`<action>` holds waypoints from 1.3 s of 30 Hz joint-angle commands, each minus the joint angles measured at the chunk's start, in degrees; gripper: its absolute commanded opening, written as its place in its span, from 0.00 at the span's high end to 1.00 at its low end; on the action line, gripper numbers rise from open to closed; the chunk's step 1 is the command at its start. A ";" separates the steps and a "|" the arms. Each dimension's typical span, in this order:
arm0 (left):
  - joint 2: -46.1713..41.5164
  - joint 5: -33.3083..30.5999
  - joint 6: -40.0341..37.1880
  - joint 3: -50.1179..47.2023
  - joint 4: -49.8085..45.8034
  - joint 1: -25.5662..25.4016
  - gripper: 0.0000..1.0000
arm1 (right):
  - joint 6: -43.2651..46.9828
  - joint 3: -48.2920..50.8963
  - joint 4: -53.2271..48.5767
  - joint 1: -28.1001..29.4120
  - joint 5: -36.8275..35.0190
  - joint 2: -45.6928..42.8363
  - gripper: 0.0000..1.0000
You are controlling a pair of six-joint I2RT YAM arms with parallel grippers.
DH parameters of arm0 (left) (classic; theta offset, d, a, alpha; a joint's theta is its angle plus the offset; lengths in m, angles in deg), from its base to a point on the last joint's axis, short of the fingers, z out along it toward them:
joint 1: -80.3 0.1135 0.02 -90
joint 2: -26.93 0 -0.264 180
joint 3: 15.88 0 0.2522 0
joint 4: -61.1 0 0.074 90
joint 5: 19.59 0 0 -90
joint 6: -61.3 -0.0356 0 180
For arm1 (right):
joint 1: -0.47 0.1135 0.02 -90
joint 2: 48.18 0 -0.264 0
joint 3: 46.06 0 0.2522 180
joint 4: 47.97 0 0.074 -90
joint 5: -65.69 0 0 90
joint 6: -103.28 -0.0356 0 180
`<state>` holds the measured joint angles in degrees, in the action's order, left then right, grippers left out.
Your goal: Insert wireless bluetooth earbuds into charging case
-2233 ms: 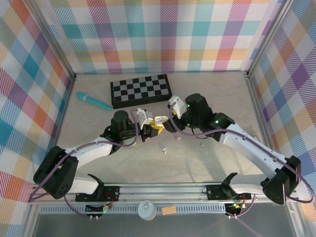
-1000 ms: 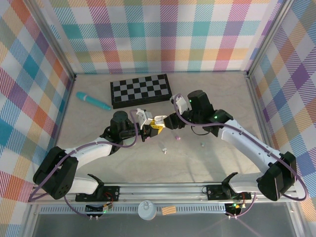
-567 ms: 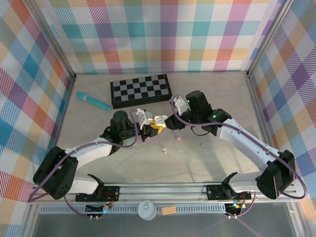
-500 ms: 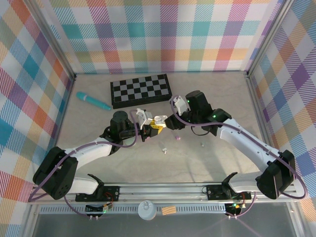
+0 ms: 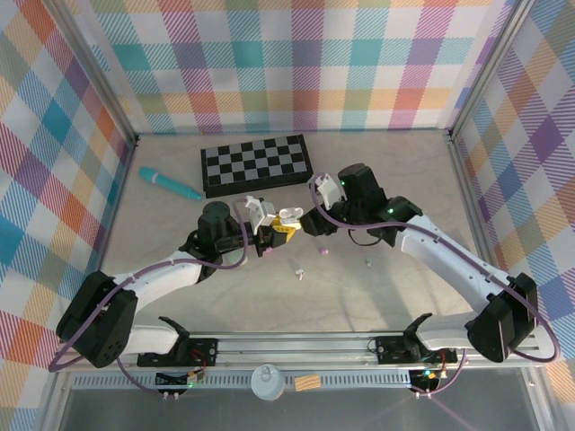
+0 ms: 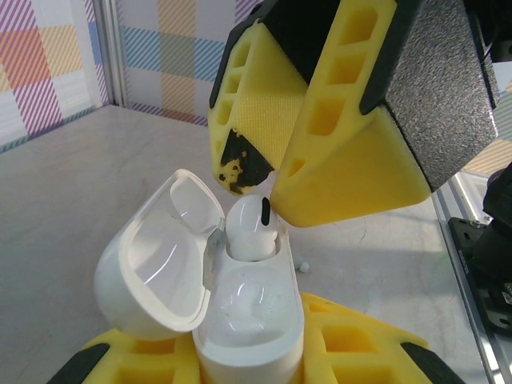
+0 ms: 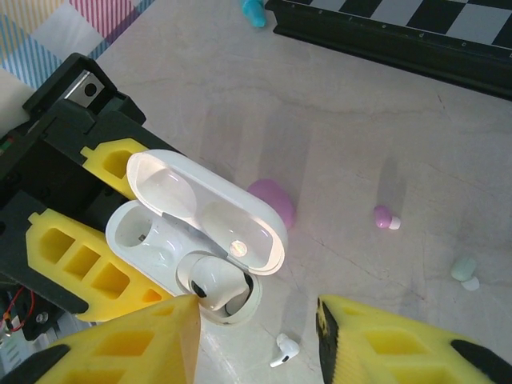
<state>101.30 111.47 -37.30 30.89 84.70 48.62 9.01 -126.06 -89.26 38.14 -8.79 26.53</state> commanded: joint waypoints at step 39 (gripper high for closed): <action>-17.76 -9.35 -6.39 -7.25 -4.88 6.11 0.99 | -27.71 11.57 -0.22 -4.15 6.65 4.65 0.55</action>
<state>85.67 104.19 -41.82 24.82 81.58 54.28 -16.06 -114.24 -85.48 32.31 -6.71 28.54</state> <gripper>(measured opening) 0.222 0.469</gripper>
